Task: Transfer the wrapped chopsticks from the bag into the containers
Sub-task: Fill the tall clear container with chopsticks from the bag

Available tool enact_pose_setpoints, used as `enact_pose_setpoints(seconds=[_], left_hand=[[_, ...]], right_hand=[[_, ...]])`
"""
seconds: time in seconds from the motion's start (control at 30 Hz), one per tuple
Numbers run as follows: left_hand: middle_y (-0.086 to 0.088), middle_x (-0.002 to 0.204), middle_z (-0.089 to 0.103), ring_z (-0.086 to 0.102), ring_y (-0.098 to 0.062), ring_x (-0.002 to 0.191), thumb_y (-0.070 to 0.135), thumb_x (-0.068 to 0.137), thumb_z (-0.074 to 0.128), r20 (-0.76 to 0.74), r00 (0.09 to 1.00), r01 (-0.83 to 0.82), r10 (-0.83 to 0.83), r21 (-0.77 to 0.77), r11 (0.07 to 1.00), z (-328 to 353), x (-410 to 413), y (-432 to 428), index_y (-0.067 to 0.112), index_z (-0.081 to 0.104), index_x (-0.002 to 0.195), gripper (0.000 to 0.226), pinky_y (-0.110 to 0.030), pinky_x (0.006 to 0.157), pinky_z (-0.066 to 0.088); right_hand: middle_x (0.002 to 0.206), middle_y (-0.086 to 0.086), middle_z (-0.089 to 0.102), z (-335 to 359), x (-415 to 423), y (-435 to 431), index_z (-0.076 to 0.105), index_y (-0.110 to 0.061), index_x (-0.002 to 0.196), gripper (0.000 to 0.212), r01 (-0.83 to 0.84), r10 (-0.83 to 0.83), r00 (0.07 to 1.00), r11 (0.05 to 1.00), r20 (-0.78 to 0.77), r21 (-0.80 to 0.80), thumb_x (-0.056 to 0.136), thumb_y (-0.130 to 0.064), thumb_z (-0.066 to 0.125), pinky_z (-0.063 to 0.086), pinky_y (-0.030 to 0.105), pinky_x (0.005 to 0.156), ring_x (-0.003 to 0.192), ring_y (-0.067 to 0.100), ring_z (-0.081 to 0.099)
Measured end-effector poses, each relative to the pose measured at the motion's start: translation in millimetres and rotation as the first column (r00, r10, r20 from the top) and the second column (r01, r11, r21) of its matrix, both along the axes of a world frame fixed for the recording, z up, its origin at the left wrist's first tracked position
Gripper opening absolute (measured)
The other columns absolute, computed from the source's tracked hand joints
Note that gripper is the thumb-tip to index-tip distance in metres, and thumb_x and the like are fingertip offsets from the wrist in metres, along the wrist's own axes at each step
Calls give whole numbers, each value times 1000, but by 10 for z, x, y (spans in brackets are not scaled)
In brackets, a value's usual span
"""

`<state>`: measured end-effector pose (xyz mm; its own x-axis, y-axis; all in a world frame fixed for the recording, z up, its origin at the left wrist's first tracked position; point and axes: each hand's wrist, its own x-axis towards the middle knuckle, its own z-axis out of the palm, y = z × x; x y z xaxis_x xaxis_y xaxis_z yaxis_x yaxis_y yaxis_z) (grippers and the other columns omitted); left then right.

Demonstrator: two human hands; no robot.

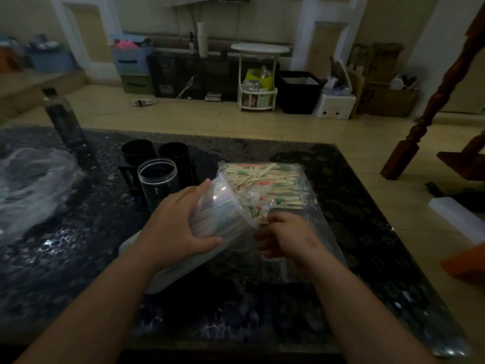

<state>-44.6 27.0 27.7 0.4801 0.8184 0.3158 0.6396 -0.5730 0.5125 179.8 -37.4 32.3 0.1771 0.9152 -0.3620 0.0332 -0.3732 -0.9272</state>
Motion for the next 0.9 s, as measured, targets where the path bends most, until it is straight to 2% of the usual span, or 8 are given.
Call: enact_pose_setpoints(seconds=[0.07,0.13,0.23,0.33,0.5,0.67,0.77,0.9], left_hand=[[11,146,37,29,2,119,75,51,61,-1,1000,8,-8,22,1000,-3,19,-8,40,21,150,113,-23,101,25],[11,145,37,32,0,122,75,52,61,5,1000,12,-12,21,1000,-8,21,4,39,21,149,111,-25,102,27],[15,151,31,31,-4,133,75,54,62,-3,1000,13,-12,16,1000,-27,17,19,42,22,148,108,-28,109,28],[25,151,23,25,4,136,73,57,63,6,999,41,-42,48,998,-47,21,20,46,29,145,98,-23,109,24],[24,151,30,35,7,128,66,65,65,9,995,99,-101,141,985,-43,47,26,42,46,140,82,-13,103,25],[21,149,34,37,7,123,62,66,66,15,994,103,-108,186,977,-40,56,37,38,49,139,79,-1,102,17],[21,149,35,36,7,124,63,66,66,17,994,101,-106,180,979,-44,49,65,40,49,139,79,-1,102,17],[25,148,33,42,0,126,64,65,65,20,995,99,-103,150,984,-69,74,102,45,46,138,78,-13,103,26]], right_hand=[[74,16,64,-133,91,8,62,-9,77,23,-68,86,945,995,315,-67,94,-2,49,44,20,45,51,19,56],[97,18,71,-309,187,35,71,-9,93,20,-178,305,707,950,638,-256,94,-17,53,52,25,67,74,23,66],[131,12,61,-539,259,14,63,-14,125,40,-187,529,420,846,738,-500,94,-35,50,47,35,100,117,27,60],[131,8,61,-689,239,12,62,-19,127,45,-107,440,476,888,761,-447,92,-42,46,47,36,98,118,27,59],[115,8,65,-816,149,132,67,-16,110,31,-65,-56,510,993,858,103,95,-39,54,46,35,90,107,30,59],[141,5,44,-914,187,447,54,-23,125,34,-160,161,461,982,873,-96,97,-39,44,39,38,106,132,31,43],[124,7,52,-784,213,633,49,-12,135,39,-180,262,483,963,836,-198,99,-25,48,38,35,107,133,31,41],[158,16,25,-756,262,866,34,-8,149,48,-274,442,338,891,831,-363,104,-23,42,28,29,115,144,31,25]])
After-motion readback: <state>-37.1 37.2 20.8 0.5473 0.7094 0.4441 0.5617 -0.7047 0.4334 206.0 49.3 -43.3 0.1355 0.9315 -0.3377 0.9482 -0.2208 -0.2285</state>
